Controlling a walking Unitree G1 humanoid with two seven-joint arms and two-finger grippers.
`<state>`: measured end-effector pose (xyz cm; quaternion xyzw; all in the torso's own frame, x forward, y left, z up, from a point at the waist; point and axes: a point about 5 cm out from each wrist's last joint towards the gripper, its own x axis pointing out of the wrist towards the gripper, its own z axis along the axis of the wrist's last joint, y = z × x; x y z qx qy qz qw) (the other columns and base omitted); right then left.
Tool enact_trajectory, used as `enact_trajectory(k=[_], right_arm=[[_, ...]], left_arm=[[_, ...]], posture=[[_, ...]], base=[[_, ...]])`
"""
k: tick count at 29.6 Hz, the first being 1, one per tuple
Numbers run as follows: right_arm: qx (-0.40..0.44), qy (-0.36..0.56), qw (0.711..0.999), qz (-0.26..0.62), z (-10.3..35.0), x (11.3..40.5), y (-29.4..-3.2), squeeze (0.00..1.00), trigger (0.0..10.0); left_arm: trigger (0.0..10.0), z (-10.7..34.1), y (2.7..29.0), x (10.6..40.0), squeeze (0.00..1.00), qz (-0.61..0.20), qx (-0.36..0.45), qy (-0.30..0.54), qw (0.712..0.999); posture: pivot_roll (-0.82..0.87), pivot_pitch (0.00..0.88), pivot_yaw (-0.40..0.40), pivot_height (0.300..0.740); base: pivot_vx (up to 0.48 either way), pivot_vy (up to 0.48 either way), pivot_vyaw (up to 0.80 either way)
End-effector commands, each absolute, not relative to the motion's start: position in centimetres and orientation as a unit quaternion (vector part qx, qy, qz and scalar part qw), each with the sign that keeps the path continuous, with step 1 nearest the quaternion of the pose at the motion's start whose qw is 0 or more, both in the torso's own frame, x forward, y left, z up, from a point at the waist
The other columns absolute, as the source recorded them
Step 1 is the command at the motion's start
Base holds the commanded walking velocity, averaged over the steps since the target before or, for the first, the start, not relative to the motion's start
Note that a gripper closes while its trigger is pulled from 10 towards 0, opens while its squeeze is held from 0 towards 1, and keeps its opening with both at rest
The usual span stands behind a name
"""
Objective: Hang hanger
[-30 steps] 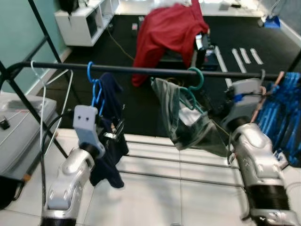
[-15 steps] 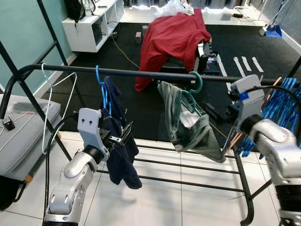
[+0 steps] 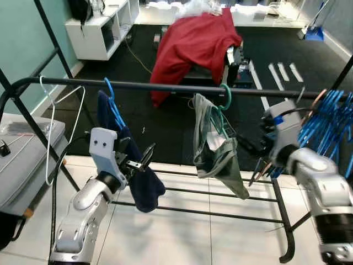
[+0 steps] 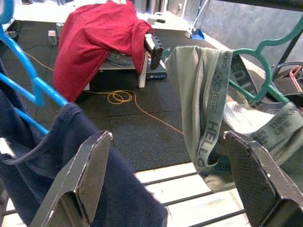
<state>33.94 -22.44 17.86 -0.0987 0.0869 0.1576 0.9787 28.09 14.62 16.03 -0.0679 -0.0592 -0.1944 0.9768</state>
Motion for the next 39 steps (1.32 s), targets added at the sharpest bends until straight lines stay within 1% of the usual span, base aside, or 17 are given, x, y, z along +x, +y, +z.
enact_trajectory(k=[1, 3, 5, 7, 16, 18, 19, 21, 22, 25, 27, 31, 34, 35, 36, 38, 39], right_arm=[[-0.088, 0.084, 0.98, 0.16, 17.6, 34.6, -21.6, 0.0, 10.0], [-0.088, 0.084, 0.98, 0.16, 17.6, 34.6, -21.6, 0.0, 10.0], [-0.052, 0.071, 0.983, 0.162, 17.8, 35.7, -19.7, 0.0, 10.0], [-0.045, 0.066, 0.984, 0.162, 18.0, 36.0, -19.1, 0.0, 10.0], [-0.049, 0.059, 0.987, 0.142, 19.1, 36.5, -18.9, 0.0, 10.0], [0.01, 0.026, 0.988, 0.154, 20.9, 36.6, -18.4, 0.0, 10.0], [0.01, 0.026, 0.988, 0.154, 20.9, 36.6, -18.4, 0.0, 10.0], [0.056, -0.002, 0.983, 0.178, 22.2, 36.7, -17.9, 0.0, 10.0], [0.056, -0.002, 0.983, 0.178, 22.2, 36.7, -17.9, 0.0, 10.0], [0.111, -0.019, 0.974, 0.198, 23.5, 36.6, -17.3, 0.0, 10.0], [0.12, -0.021, 0.972, 0.201, 23.7, 36.6, -17.1, 0.0, 10.0], [0.122, -0.02, 0.971, 0.203, 23.7, 36.6, -16.9, 0.0, 10.0], [0.093, -0.001, 0.977, 0.193, 23.2, 36.7, -16.4, 0.0, 10.0], [0.065, 0.016, 0.982, 0.179, 22.6, 36.8, -16.3, 0.0, 10.0], [0.065, 0.016, 0.982, 0.179, 22.6, 36.8, -16.3, 0.0, 10.0], [0.023, 0.052, 0.988, 0.143, 21.5, 37.0, -16.5, 0.0, 10.0], [0.023, 0.052, 0.988, 0.143, 21.5, 37.0, -16.5, 0.0, 10.0]], left_arm=[[10.0, 16.1, 15.1, 27.8, 0.0, -0.19, -0.063, -0.062, 0.978], [10.0, 16.1, 15.1, 27.8, 0.0, -0.19, -0.063, -0.062, 0.978], [10.0, 16.2, 15.2, 27.6, 0.0, -0.192, -0.062, -0.063, 0.977], [10.0, 16.2, 15.2, 27.5, 0.0, -0.193, -0.061, -0.062, 0.977], [10.0, 16.2, 15.1, 27.3, 0.0, -0.196, -0.063, -0.061, 0.977], [10.0, 16.2, 15.1, 27.2, 0.0, -0.197, -0.065, -0.061, 0.976], [10.0, 16.2, 15.1, 27.2, 0.0, -0.197, -0.065, -0.061, 0.976], [10.0, 16.3, 15.1, 27.1, 0.0, -0.198, -0.065, -0.061, 0.976], [10.0, 16.3, 15.1, 27.1, 0.0, -0.198, -0.065, -0.061, 0.976], [10.0, 16.2, 15.1, 27.1, 0.0, -0.199, -0.066, -0.06, 0.976], [10.0, 16.2, 15.1, 27.1, 0.0, -0.2, -0.066, -0.06, 0.976], [10.0, 16.2, 15.0, 27.1, 0.0, -0.201, -0.066, -0.06, 0.976], [10.0, 16.2, 15.0, 27.0, 0.0, -0.201, -0.066, -0.06, 0.975], [10.0, 16.2, 14.9, 27.0, 0.0, -0.202, -0.066, -0.06, 0.975], [10.0, 16.2, 14.9, 27.0, 0.0, -0.202, -0.066, -0.06, 0.975], [10.0, 16.1, 14.9, 27.0, 0.0, -0.202, -0.066, -0.059, 0.975], [10.0, 16.1, 14.9, 27.0, 0.0, -0.202, -0.066, -0.059, 0.975]], posture=[[-0.11, 0.129, 0.024, 0.74], [-0.11, 0.129, 0.024, 0.74], [-0.1, 0.138, 0.029, 0.74], [-0.09, 0.141, 0.027, 0.74], [-0.09, 0.147, 0.026, 0.74], [-0.09, 0.151, 0.024, 0.74], [-0.09, 0.151, 0.024, 0.74], [-0.09, 0.153, 0.024, 0.74], [-0.09, 0.153, 0.024, 0.74], [-0.09, 0.154, 0.024, 0.74], [-0.09, 0.152, 0.024, 0.74], [-0.09, 0.149, 0.023, 0.74], [-0.09, 0.149, 0.022, 0.74], [-0.09, 0.141, 0.018, 0.74], [-0.09, 0.141, 0.018, 0.74], [-0.09, 0.139, 0.016, 0.74], [-0.09, 0.139, 0.016, 0.74]], base=[[0.0, 0.0, 0.0], [0.0, 0.0, 0.0], [0.0, 0.0, 0.0], [0.0, 0.0, 0.0], [0.0, 0.0, 0.0], [0.0, 0.0, 0.0], [0.0, 0.0, 0.0], [0.0, 0.0, 0.0], [0.0, 0.0, 0.0], [0.0, 0.0, 0.0], [0.0, 0.0, 0.0], [0.0, 0.0, 0.0], [0.0, 0.0, 0.0], [0.0, 0.0, 0.0], [0.0, 0.0, 0.0], [0.0, 0.0, 0.0], [0.0, 0.0, 0.0]])
